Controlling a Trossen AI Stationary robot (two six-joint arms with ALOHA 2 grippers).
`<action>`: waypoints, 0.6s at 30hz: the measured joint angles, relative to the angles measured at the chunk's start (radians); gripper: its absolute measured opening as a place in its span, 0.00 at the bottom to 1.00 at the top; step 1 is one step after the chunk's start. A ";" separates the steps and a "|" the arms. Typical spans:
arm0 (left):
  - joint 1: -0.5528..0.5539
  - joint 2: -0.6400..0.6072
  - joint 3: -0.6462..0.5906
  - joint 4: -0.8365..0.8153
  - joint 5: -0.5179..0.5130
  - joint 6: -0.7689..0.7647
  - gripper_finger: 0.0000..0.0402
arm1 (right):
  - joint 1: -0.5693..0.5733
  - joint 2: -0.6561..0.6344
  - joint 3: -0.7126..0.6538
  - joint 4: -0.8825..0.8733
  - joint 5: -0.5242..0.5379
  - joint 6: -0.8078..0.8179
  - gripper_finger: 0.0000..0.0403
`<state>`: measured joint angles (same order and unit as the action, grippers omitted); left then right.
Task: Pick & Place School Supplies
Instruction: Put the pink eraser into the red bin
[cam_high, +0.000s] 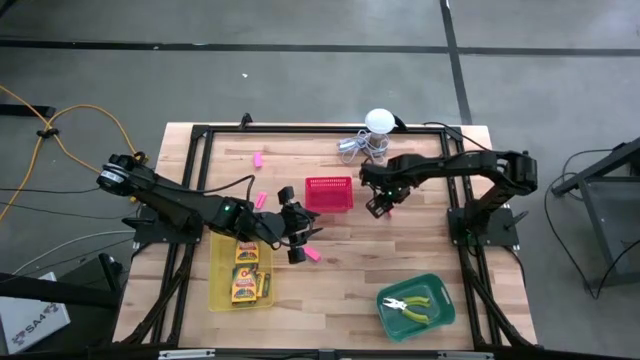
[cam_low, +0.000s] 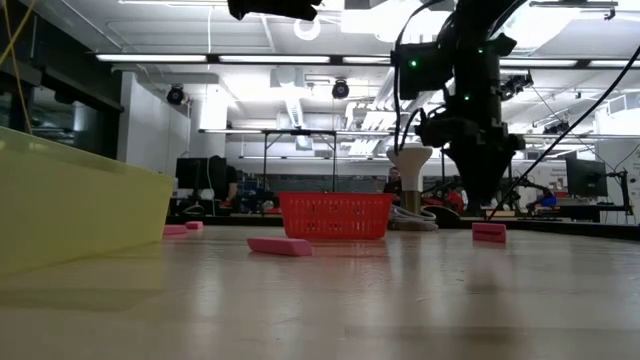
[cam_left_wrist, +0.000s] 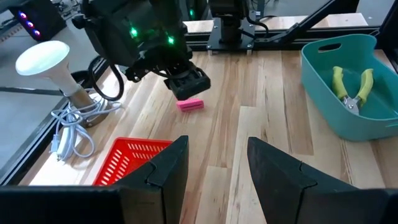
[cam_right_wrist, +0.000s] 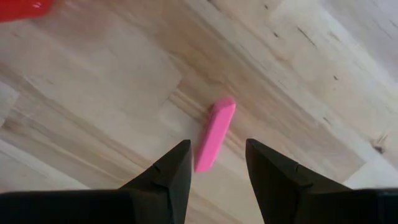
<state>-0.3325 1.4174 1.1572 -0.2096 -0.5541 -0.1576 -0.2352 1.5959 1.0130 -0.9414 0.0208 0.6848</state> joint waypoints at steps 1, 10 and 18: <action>0.000 0.000 0.000 0.000 0.000 0.000 0.40 | 0.001 0.000 0.000 -0.001 0.000 -0.001 0.35; 0.000 0.000 0.000 0.000 0.001 0.000 0.40 | 0.044 0.000 0.000 0.010 0.026 0.011 0.35; -0.007 0.000 0.000 0.000 0.009 0.001 0.40 | 0.037 -0.001 -0.067 0.023 0.003 0.019 0.35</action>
<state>-0.3396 1.4174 1.1572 -0.2101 -0.5454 -0.1570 -0.1978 1.5951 0.9463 -0.9188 0.0237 0.7041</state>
